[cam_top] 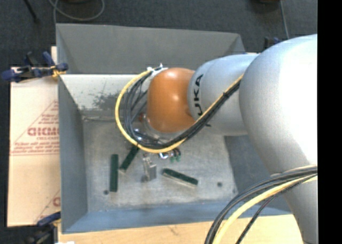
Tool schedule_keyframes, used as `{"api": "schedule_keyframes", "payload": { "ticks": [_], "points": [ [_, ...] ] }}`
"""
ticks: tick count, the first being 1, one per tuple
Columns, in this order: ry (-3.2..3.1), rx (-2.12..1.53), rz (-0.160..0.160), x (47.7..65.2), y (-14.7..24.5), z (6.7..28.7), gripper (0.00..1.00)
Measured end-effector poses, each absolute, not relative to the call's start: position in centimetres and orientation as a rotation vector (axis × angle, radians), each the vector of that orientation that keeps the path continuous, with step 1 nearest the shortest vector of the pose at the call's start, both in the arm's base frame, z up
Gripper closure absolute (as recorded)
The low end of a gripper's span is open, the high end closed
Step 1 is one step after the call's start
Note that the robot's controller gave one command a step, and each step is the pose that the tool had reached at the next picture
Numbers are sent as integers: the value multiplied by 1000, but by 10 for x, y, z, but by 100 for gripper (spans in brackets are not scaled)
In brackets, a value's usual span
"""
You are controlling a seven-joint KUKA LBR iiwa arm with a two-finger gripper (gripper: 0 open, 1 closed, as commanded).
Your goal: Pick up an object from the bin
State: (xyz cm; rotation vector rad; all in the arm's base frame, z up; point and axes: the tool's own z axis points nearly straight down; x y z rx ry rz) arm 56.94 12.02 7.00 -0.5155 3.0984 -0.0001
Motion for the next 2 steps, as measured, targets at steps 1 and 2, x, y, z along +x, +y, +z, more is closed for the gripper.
{"api": "schedule_keyframes", "payload": {
  "ticks": [1,2],
  "points": [
    [3095,-512,1,571,120,71,100],
    [3084,-514,-1,609,116,164,100]
  ]
}}
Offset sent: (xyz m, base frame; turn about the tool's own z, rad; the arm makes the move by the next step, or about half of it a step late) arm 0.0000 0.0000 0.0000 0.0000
